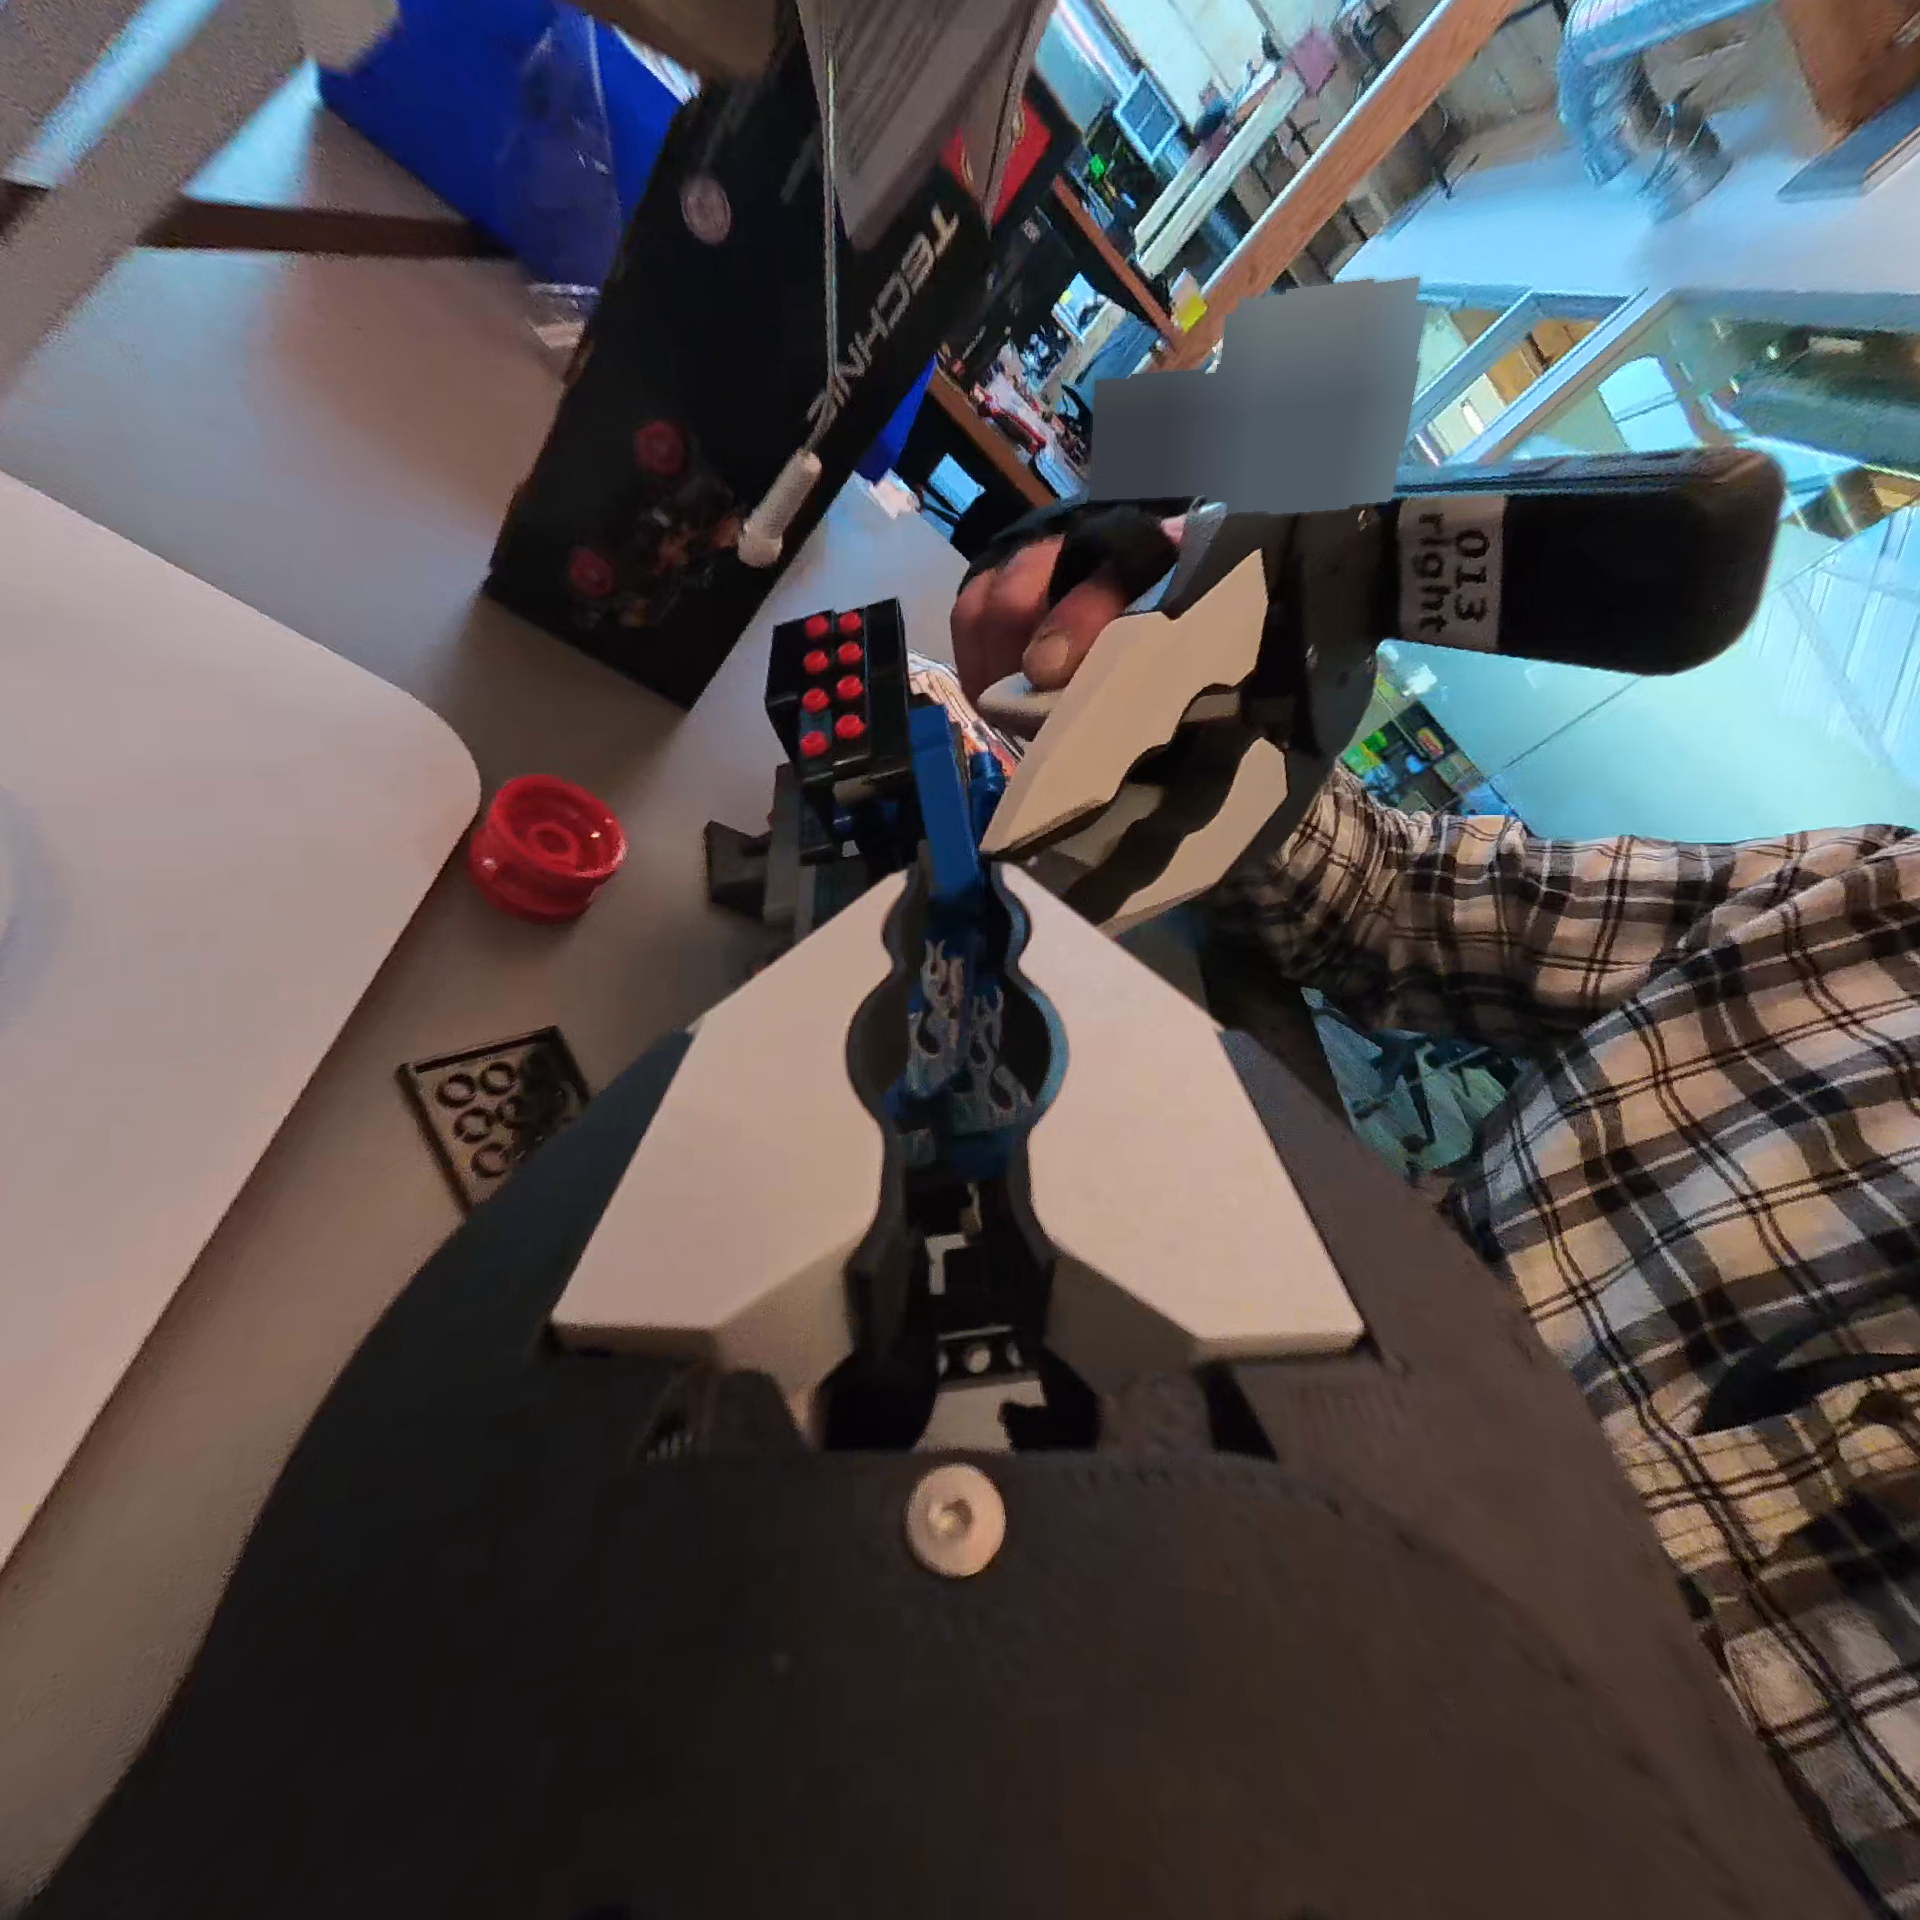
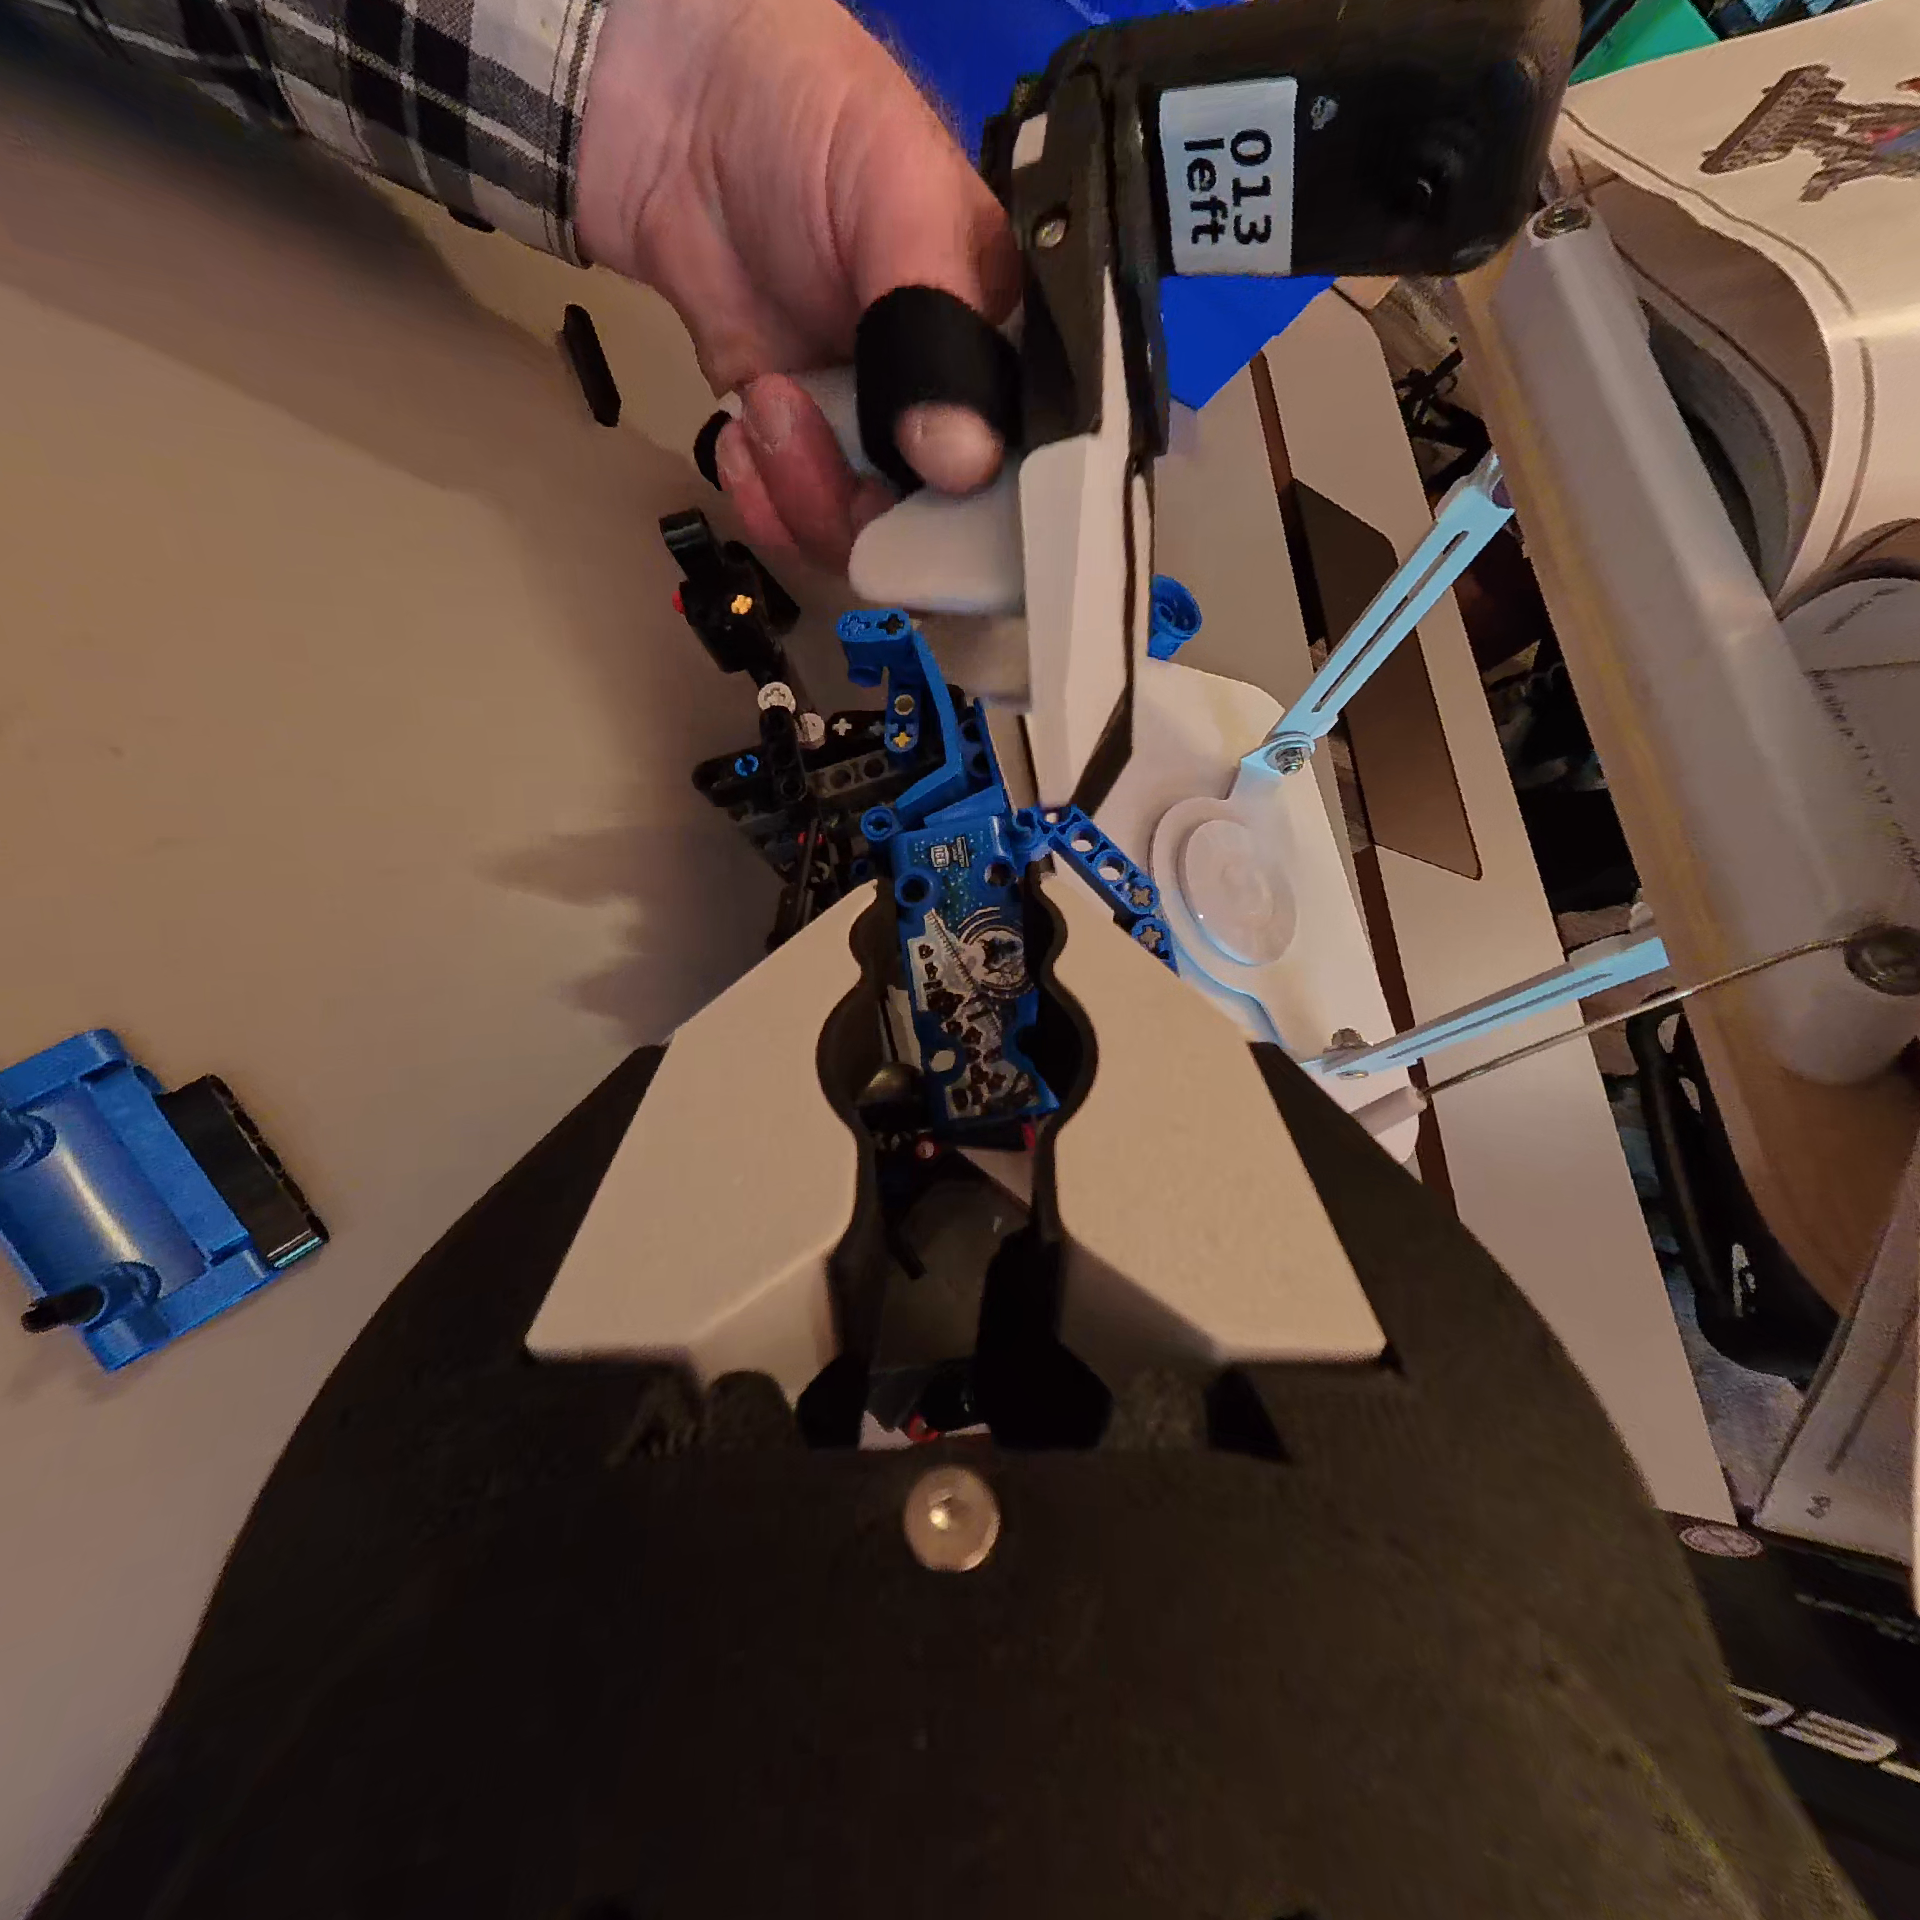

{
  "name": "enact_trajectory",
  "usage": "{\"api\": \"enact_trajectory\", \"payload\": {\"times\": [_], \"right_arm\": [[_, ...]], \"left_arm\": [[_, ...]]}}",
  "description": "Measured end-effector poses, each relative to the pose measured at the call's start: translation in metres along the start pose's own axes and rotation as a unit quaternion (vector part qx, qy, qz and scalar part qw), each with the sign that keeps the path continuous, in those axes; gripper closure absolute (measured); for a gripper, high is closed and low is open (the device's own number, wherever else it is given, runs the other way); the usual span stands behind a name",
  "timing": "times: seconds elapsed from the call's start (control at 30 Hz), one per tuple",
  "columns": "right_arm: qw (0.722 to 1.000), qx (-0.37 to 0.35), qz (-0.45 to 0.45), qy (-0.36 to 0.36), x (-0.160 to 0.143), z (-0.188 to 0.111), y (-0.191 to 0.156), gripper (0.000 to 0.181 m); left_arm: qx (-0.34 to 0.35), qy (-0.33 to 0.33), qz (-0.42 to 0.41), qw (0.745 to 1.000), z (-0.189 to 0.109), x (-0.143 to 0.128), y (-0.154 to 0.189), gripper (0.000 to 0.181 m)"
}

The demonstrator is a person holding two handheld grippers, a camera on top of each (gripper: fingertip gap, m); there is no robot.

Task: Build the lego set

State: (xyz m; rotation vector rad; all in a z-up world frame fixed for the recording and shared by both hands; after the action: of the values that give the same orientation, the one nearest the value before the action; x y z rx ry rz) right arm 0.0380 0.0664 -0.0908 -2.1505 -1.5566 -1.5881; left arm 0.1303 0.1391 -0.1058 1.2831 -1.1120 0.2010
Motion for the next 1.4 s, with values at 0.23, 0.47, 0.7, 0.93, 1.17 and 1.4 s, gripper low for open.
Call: {"api": "enact_trajectory", "payload": {"times": [0.23, 0.47, 0.7, 0.93, 1.17, 1.4], "right_arm": [[0.999, -0.006, -0.021, -0.044, -0.001, 0.007, -0.003, 0.149], [0.998, -0.031, -0.028, -0.046, -0.003, 0.007, 0.0, 0.157], [0.999, -0.024, 0.023, -0.005, -0.005, 0.004, 0.005, 0.157], [0.998, -0.02, 0.052, 0.014, -0.007, 0.003, 0.007, 0.157], [0.995, -0.016, 0.096, 0.007, -0.007, 0.005, 0.007, 0.157], [0.992, -0.012, 0.121, 0.018, -0.005, 0.0, 0.002, 0.157]], "left_arm": [[-0.003, -0.006, 0.002, 1.0, 0.007, 0.0, 0.002, 0.174], [0.011, 0.008, 0.007, 1.0, 0.006, 0.003, -0.001, 0.174], [0.01, 0.02, -0.008, 1.0, 0.005, 0.003, -0.007, 0.174], [0.014, 0.023, -0.01, 1.0, 0.006, 0.004, -0.007, 0.174], [0.034, 0.017, 0.001, 0.999, 0.006, 0.003, -0.008, 0.173], [0.032, 0.007, -0.003, 0.999, 0.007, 0.0, 0.0, 0.173]]}}
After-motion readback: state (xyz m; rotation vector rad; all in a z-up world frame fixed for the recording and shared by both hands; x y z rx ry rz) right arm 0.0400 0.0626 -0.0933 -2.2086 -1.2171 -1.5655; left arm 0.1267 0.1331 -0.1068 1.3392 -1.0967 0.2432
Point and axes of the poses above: each gripper's, where its closed fingertips meet, z out along the fingers, x out of its top, y = z × x across the jaws, the point moved 6 cm from there along -z, back along the fingers, and after that the axes turned 2 degrees about y, right-handed, at the moved point
